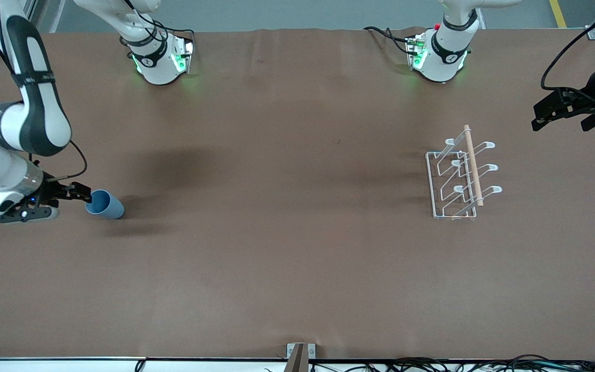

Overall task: Hang cup on cup holder
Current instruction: 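Reach the right gripper down to the light blue cup, then grasp the blue cup rim with the right gripper and lift it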

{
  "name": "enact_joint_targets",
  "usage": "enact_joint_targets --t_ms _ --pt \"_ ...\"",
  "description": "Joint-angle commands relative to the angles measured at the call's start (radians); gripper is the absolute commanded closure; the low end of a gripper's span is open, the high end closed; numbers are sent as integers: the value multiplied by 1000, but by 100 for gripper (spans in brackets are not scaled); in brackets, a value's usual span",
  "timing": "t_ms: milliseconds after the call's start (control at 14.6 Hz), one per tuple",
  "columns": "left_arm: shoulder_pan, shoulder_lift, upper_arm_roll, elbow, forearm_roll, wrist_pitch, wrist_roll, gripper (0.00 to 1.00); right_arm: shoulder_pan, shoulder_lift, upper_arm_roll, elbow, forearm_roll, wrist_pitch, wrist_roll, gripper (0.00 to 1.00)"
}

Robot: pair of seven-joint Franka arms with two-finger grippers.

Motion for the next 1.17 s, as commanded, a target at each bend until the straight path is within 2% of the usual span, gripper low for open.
enact_joint_targets --t_ms 0,275,343,412,549,618,824,892,1098 --pt "2 -2 -5 -1 10 6 -10 0 -29 0 10 -108 0 161 -89 0" --pt "1 -2 -7 -1 10 6 -10 0 -34 44 11 -122 1 203 -91 1" --pt "1 -2 -10 -1 10 6 -10 0 -29 49 11 -120 3 203 -88 5" --pt "1 0 -12 -2 10 6 -10 0 -29 58 13 -117 6 203 -88 12" --pt "-2 1 -13 -1 10 6 -10 0 -28 71 14 -116 12 201 -85 37" --pt "-2 1 -13 -1 10 4 -10 0 -28 74 14 -114 12 197 -82 53" --pt "-6 3 -13 -1 10 4 -11 0 -32 87 16 -105 30 189 -80 80" --pt "-6 4 -13 -1 10 4 -11 0 -31 87 14 -103 38 187 -79 98" --pt "-7 9 -15 -1 10 6 -10 0 -28 87 14 -85 38 157 -82 100"
